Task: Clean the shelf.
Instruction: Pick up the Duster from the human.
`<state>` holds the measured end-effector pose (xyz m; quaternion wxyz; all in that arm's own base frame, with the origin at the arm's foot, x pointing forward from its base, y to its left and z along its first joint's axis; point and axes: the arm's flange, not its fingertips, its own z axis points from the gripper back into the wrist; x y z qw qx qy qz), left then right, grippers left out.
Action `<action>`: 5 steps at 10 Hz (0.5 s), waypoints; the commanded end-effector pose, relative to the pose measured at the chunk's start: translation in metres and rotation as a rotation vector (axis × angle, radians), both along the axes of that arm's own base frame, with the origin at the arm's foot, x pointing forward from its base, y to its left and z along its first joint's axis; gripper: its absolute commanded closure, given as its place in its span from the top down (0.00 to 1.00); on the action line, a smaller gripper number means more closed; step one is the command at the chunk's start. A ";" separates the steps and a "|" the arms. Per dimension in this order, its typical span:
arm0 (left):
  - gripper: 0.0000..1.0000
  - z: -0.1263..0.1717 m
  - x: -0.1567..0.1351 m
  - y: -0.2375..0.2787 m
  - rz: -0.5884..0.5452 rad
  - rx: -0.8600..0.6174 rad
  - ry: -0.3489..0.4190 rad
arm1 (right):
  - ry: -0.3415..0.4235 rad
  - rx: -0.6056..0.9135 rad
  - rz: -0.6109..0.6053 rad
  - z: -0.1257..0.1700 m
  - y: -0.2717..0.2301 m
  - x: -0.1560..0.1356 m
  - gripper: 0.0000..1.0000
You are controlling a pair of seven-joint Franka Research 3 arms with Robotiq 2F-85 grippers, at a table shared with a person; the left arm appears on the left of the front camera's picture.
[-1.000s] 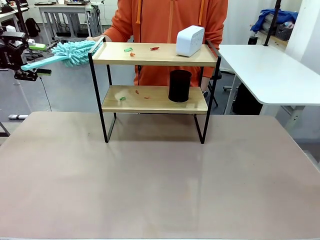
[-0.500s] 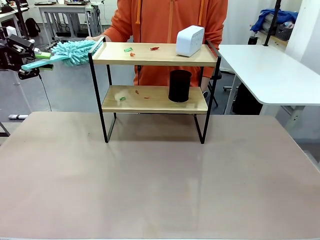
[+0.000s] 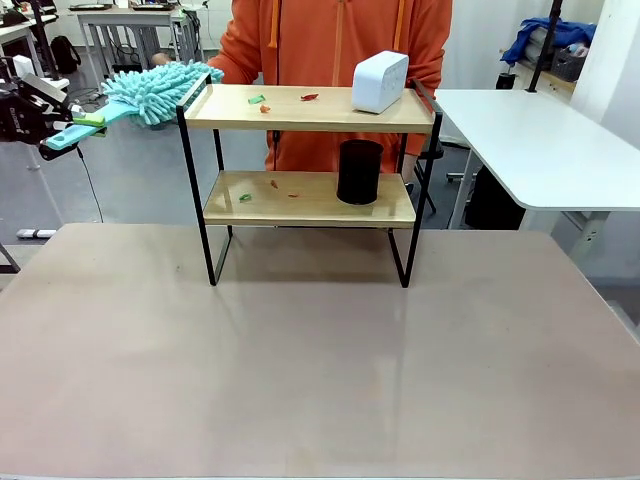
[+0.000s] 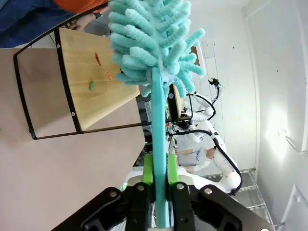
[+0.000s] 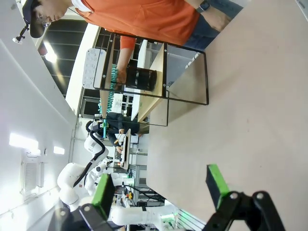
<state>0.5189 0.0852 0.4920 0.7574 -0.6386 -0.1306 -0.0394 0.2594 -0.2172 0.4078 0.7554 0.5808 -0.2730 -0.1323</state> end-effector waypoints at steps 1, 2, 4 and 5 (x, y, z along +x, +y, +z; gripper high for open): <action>0.00 0.007 -0.018 -0.001 0.008 0.004 -0.059 | -0.033 -0.003 0.000 0.000 0.000 0.003 1.00; 0.00 0.017 -0.037 0.007 0.037 0.034 -0.124 | -0.033 -0.003 0.000 0.000 0.000 0.003 1.00; 0.00 0.031 -0.093 0.041 0.173 0.131 -0.236 | -0.033 -0.003 0.000 0.000 0.000 0.003 1.00; 0.00 0.033 -0.129 0.059 0.194 0.167 -0.282 | -0.033 -0.003 0.000 0.000 0.000 0.003 1.00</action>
